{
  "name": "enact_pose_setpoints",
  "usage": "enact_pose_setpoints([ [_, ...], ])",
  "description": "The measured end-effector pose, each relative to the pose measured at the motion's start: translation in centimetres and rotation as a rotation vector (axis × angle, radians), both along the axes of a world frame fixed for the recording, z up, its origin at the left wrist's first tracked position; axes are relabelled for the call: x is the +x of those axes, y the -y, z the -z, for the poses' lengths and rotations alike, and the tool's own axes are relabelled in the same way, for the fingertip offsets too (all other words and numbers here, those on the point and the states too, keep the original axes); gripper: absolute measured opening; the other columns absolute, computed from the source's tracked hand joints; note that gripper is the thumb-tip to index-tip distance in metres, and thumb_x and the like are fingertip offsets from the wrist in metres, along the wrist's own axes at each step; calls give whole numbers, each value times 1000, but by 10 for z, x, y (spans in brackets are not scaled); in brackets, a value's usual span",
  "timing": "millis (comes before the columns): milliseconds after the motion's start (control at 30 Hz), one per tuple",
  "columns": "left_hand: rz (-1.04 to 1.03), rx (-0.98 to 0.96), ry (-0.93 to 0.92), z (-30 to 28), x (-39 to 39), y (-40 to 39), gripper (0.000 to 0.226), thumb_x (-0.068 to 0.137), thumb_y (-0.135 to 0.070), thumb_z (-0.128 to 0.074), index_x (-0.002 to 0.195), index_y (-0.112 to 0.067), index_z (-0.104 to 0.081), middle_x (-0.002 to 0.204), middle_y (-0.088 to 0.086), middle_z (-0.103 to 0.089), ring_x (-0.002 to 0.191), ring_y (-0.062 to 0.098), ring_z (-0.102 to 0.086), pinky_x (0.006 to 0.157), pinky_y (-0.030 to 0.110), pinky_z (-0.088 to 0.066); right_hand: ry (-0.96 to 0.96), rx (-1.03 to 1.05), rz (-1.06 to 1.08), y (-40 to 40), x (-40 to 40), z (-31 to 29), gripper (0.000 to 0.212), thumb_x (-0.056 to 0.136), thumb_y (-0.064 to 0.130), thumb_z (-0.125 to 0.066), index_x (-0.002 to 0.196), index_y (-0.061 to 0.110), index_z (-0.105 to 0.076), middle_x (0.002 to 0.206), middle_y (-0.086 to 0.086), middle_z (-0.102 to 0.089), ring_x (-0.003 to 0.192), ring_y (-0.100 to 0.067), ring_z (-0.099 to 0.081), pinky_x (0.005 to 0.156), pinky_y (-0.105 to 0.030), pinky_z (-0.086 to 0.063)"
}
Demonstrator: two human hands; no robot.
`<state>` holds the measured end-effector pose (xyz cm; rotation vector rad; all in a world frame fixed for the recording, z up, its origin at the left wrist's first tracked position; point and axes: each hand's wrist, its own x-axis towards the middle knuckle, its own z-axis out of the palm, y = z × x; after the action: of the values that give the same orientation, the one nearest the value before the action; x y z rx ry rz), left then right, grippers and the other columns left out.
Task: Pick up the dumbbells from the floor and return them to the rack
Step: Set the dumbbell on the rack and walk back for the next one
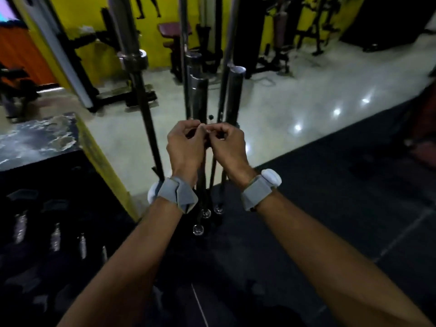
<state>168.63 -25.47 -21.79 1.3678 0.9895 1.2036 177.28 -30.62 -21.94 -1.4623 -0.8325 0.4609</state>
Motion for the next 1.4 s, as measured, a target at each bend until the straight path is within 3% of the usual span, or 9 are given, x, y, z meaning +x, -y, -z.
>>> enact_pose_setpoints([
  [233, 183, 0, -23, 19, 68, 48, 18, 82, -36, -70, 96, -25, -74, 91, -8, -75, 89, 11, -72, 85, 45, -60, 51, -51, 253, 69, 65, 9, 8, 87, 24, -71, 92, 29, -75, 87, 10, -76, 81, -11, -74, 85, -42, -60],
  [400, 280, -21, -55, 30, 126, 79, 17, 83, -39, -70, 96, -28, -73, 92, -9, -75, 88, 11, -72, 82, 44, -61, 15, -68, 411, 126, 122, 22, 13, 91, 20, -70, 102, 18, -76, 91, 6, -75, 78, -8, -73, 82, -38, -62],
  [500, 328, -19, -72, 33, 166, 99, 15, 82, -40, -71, 93, -30, -72, 91, -9, -75, 87, 11, -72, 82, 44, -61, 3, -94, 489, 159, 159, 35, 13, 90, 21, -70, 102, 20, -76, 90, 7, -75, 77, -3, -71, 81, -35, -62],
  [700, 436, -1, -121, 40, 249, 155, 12, 83, -39, -72, 91, -30, -72, 88, -9, -74, 86, 11, -72, 82, 41, -61, -19, -86, 597, 225, 235, 49, 12, 91, 22, -71, 102, 20, -75, 93, 7, -75, 88, -9, -72, 85, -37, -61],
  [1067, 628, 21, -109, 39, 392, 281, 10, 84, -37, -73, 91, -29, -73, 91, -10, -75, 90, 10, -72, 84, 42, -61, -49, -89, 774, 356, 357, 57, 7, 91, 23, -71, 95, 26, -74, 90, 9, -75, 87, -9, -72, 82, -39, -62],
  [1400, 950, 58, -105, 22, 494, 391, 10, 86, -36, -73, 93, -29, -74, 91, -10, -74, 84, 6, -71, 72, 38, -63, -56, -120, 1109, 480, 422, 45, 7, 89, 27, -71, 96, 27, -75, 88, 9, -75, 86, -7, -72, 82, -39, -62],
])
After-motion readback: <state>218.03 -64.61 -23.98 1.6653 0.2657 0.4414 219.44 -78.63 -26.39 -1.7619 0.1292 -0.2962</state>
